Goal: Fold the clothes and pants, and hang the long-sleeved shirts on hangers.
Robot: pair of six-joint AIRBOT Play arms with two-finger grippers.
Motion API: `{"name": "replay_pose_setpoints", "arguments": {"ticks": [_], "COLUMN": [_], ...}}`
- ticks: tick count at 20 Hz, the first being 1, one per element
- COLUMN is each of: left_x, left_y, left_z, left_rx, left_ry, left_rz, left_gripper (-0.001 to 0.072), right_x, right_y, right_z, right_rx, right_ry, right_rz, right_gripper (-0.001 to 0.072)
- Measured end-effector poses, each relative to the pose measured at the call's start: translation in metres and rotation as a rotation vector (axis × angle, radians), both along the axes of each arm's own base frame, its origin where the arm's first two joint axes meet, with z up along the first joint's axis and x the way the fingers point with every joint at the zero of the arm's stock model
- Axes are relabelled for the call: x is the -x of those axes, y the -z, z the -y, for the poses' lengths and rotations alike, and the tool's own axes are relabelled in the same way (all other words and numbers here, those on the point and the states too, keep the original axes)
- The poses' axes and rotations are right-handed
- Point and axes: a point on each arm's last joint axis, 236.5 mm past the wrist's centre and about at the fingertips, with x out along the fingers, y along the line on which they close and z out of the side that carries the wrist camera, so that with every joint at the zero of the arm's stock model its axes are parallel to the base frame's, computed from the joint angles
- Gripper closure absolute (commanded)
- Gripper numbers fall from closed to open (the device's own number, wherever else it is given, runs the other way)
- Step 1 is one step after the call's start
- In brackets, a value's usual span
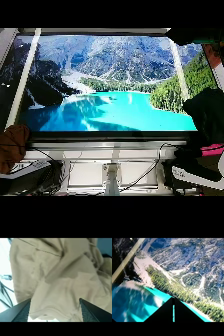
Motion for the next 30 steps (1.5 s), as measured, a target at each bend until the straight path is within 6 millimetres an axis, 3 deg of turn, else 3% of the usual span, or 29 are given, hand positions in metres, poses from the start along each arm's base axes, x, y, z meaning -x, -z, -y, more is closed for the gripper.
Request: {"name": "replay_pose_setpoints", "arguments": {"ticks": [7,13,14,15,16,17,20,22,25,28,30], "left_x": [0.003,0.001,0.001,0.001,0.001,0.000,-0.011,-0.039,-0.121,-0.213,-0.255], "left_y": [0.018,0.046,0.051,0.055,0.059,0.062,0.068,0.069,0.050,-0.015,-0.060], "left_z": [-0.007,-0.010,-0.010,-0.010,-0.010,-0.010,-0.005,0.005,0.030,0.061,0.085], "left_rx": [0.026,0.085,0.096,0.106,0.114,0.122,0.154,0.199,0.309,0.405,0.436], "left_ry": [-0.026,-0.026,-0.026,-0.026,-0.025,-0.022,-0.012,-0.025,-0.004,0.097,0.174], "left_rz": [0.010,-0.012,-0.016,-0.019,-0.023,-0.023,0.020,0.139,0.485,0.900,1.092], "left_gripper": [0.0001,0.0004,0.0040,0.0267,0.0600,0.0694,0.0692,0.0691,0.0693,0.0694,0.0693], "right_x": [0.000,0.000,0.000,0.000,0.000,0.000,0.000,0.000,0.000,0.000,0.000], "right_y": [0.000,0.000,0.000,0.000,0.000,0.000,0.000,0.000,0.000,0.000,0.000], "right_z": [0.000,0.000,0.000,0.000,0.000,0.000,0.000,0.000,0.000,0.000,0.000], "right_rx": [0.000,0.000,0.000,0.000,0.000,0.000,0.000,0.000,0.000,0.000,0.000], "right_ry": [0.000,0.000,0.000,0.000,0.000,0.000,0.000,0.000,0.000,0.000,0.000], "right_rz": [0.000,0.000,0.000,0.000,0.000,0.000,0.000,0.000,0.000,0.000,-0.001], "right_gripper": [0.0696,0.0695,0.0695,0.0696,0.0696,0.0695,0.0695,0.0696,0.0695,0.0696,0.0695]}}
